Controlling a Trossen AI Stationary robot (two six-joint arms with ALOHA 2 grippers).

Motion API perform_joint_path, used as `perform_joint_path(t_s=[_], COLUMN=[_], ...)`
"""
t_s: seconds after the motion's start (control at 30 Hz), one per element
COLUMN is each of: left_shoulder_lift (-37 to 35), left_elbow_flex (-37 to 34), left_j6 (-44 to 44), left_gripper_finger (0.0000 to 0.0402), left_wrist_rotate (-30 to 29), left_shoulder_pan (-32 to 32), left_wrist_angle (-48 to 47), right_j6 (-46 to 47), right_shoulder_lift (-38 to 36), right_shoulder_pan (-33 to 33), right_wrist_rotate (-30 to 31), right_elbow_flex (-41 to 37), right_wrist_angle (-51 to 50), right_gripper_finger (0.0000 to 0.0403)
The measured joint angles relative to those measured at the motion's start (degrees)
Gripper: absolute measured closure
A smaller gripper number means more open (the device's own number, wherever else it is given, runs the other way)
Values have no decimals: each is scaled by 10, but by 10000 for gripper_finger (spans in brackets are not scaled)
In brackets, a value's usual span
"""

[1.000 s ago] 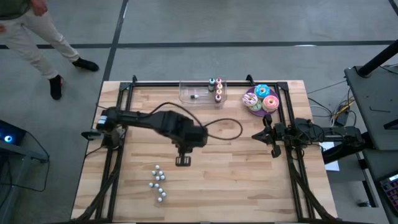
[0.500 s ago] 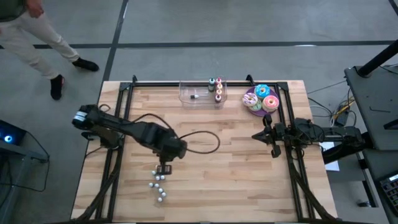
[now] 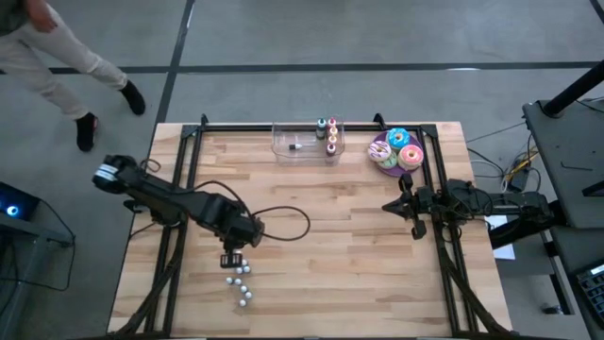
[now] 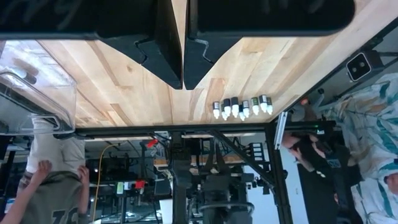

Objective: Pick & Place food coloring
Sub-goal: Put the small orange food coloring bottle into the transparent bin

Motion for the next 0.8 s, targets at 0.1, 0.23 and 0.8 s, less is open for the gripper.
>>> perform_joint_path(t_s=[0.1, 0.23, 0.8], left_shoulder_lift=[-13, -24, -26], left_elbow_flex=[-27, -60, -146], left_j6=[-13, -32, -77], left_gripper_finger=[379, 339, 280], left_wrist_rotate=[0, 1, 30], left_shoulder_pan=[-6, -12, -22], left_wrist_angle=[8, 24, 120], right_j6=[0, 0, 0], right_shoulder_lift=[0, 0, 0], right_shoulder_pan=[0, 0, 0], right_wrist_rotate=[0, 0, 0], right_elbow_flex=[0, 0, 0], right_wrist_angle=[0, 0, 0], right_gripper_finger=[394, 394, 394])
